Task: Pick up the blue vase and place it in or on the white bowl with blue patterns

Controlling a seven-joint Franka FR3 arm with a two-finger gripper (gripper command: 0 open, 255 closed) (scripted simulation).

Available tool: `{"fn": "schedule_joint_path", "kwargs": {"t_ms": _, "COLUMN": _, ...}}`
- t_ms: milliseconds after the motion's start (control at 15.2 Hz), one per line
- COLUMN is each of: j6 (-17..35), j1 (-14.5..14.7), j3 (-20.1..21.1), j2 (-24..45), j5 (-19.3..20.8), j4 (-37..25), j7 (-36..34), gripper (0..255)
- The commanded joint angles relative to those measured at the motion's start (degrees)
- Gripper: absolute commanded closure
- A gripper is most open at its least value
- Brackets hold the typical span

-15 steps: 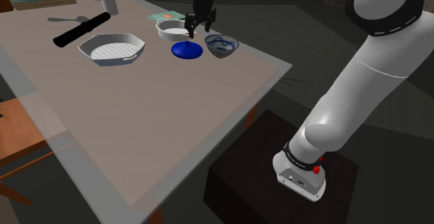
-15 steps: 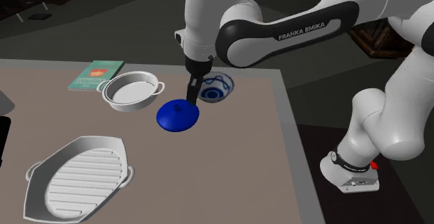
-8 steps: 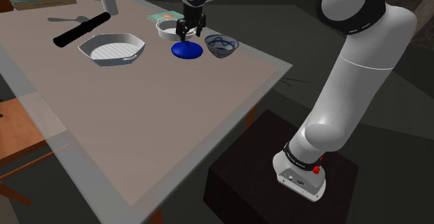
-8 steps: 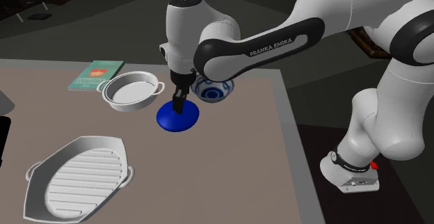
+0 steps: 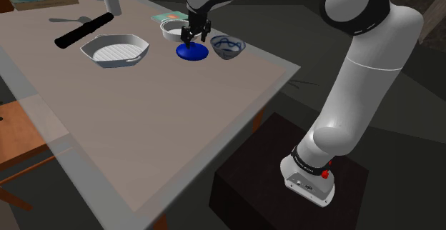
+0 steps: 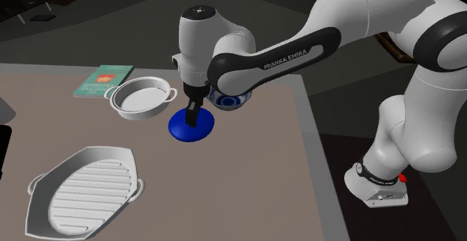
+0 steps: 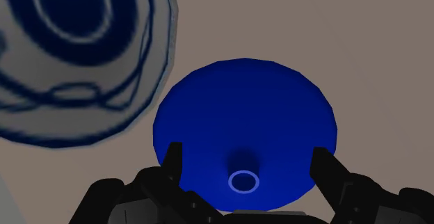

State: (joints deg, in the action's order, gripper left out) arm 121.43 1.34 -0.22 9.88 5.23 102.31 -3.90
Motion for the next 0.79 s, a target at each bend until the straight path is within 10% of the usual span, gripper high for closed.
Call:
{"fn": "schedule_joint_path", "kwargs": {"t_ms": 0, "j6": 0.04, "j1": 0.01, "j3": 0.00, "j2": 0.04, "j5": 0.00, "j4": -0.01, "j7": -0.01, "gripper": 0}}
{"fn": "schedule_joint_path", "kwargs": {"t_ms": 132, "j6": 0.04, "j1": 0.01, "j3": 0.00, "j2": 0.04, "j5": 0.00, "j4": -0.01, "j7": -0.01, "gripper": 0}}
{"fn": "schedule_joint_path", "kwargs": {"t_ms": 198, "j6": 0.04, "j1": 0.01, "j3": 0.00, "j2": 0.04, "j5": 0.00, "j4": -0.01, "j7": -0.01, "gripper": 255}}
{"fn": "schedule_joint_path", "kwargs": {"t_ms": 726, "j6": 0.03, "j1": 0.01, "j3": 0.00, "j2": 0.04, "j5": 0.00, "j4": -0.02, "j7": -0.01, "gripper": 255}}
